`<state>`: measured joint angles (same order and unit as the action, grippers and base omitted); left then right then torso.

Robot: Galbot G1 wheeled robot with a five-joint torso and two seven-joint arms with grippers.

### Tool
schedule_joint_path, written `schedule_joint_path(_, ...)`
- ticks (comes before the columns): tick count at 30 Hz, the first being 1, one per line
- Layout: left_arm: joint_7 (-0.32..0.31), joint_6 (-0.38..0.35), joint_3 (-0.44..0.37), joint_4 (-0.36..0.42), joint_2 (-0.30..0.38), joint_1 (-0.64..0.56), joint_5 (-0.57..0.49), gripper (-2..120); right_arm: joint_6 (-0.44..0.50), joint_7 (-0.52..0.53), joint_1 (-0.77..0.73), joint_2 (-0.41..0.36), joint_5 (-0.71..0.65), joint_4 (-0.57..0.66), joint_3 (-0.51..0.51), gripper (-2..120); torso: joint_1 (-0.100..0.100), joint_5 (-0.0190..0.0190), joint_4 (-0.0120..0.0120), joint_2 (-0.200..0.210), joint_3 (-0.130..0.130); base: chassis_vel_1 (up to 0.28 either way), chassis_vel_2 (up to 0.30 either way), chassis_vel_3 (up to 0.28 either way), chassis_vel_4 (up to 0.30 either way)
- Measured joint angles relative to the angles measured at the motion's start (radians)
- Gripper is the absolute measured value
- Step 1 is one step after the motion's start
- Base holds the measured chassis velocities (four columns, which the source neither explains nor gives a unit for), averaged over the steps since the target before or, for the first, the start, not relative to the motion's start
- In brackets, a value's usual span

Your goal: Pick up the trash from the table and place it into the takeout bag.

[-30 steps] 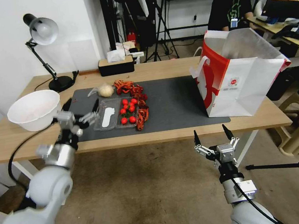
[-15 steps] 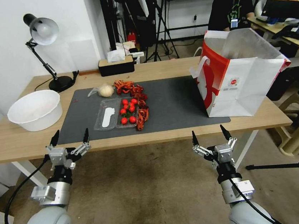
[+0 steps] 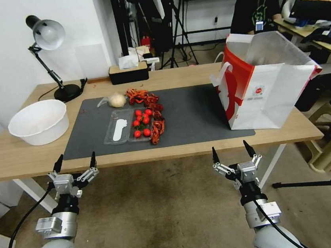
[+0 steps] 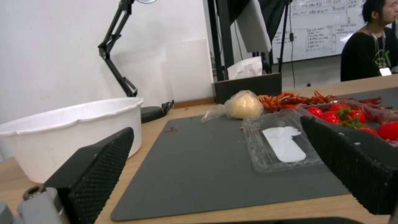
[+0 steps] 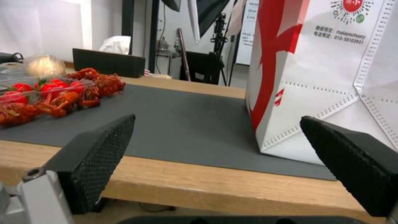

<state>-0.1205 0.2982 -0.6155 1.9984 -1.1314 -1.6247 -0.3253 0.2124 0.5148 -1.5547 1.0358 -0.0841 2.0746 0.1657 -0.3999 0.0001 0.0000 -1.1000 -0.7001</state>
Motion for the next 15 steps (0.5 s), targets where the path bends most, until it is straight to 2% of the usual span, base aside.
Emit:
schedule_joint_path(7,0.001,-0.031,0.03,-0.004,0.023,0.048,-0.001,100,0.003,0.002,-0.005,0.001,0.003,0.001,0.003,100,0.0,0.0,-0.0001,0.0,0.0,0.0,0.0,0.0,0.0)
schedule_joint_path(15,0.011,-0.124,0.143,-0.034,0.088,0.225,-0.053,100,0.002,0.004,-0.005,-0.007,0.003,0.006,0.008,100,0.0,-0.0002,0.0,0.0,0.0,0.0,0.0,0.0,0.0)
